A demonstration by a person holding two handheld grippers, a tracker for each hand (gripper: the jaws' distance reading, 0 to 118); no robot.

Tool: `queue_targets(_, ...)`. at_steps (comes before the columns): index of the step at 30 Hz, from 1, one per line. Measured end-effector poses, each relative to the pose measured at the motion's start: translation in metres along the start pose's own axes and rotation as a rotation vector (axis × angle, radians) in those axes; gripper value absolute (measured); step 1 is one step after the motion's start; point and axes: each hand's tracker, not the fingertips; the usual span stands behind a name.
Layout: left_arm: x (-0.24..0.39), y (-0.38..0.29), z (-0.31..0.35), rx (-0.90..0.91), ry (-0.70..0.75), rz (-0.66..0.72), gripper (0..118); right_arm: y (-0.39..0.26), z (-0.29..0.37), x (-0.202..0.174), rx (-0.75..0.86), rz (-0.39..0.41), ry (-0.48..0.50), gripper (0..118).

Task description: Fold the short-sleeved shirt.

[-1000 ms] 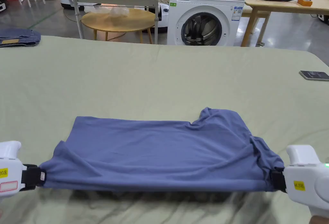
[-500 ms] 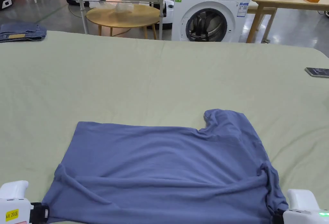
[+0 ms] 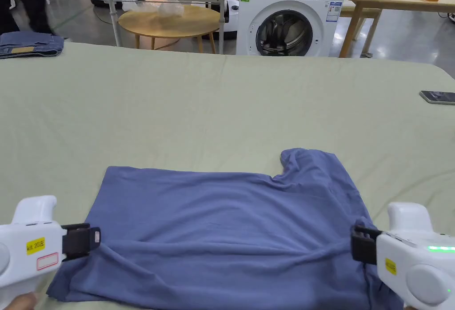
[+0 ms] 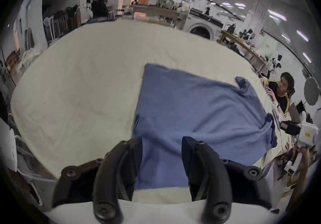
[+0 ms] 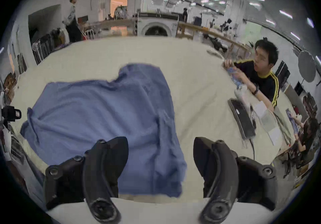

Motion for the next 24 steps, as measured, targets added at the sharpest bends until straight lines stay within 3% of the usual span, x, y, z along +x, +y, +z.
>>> queue_targets(2, 0.01, 0.006, 0.0, 0.064, -0.008, -0.033, 45, 0.003, 0.0, -0.013, 0.082, -0.018, 0.04, 79)
queue_targets(3, 0.015, 0.006, 0.0, 0.104, -0.009, -0.045, 45, 0.005, 0.001, -0.021, 0.12, -0.016, 0.05, 73)
queue_targets(4, 0.02, 0.008, 0.0, 0.141, 0.005, -0.051, 45, 0.007, 0.001, -0.029, 0.144, -0.007, 0.037, 61)
queue_targets(5, 0.024, 0.01, 0.001, 0.18, 0.009, -0.056, 41, 0.008, 0.001, -0.039, 0.162, -0.005, 0.039, 41)
queue_targets(6, 0.029, 0.012, 0.0, 0.201, 0.01, -0.06, 25, 0.01, 0.001, -0.046, 0.178, -0.011, 0.045, 12)
queue_targets(7, 0.033, 0.016, -0.001, 0.205, 0.015, -0.062, 10, 0.011, 0.001, -0.05, 0.19, -0.023, 0.055, 4)
queue_targets(8, 0.036, 0.018, -0.002, 0.215, 0.022, -0.064, 0, 0.013, 0.0, -0.054, 0.194, -0.033, 0.073, 3)
queue_targets(15, 0.029, 0.056, -0.029, 0.209, 0.064, -0.056, 0, 0.022, -0.016, -0.071, 0.168, -0.053, 0.089, 0)
queue_targets(24, -0.026, 0.156, -0.121, -0.08, 0.018, 0.043, 0, 0.028, -0.047, -0.065, 0.092, -0.051, 0.088, 0)
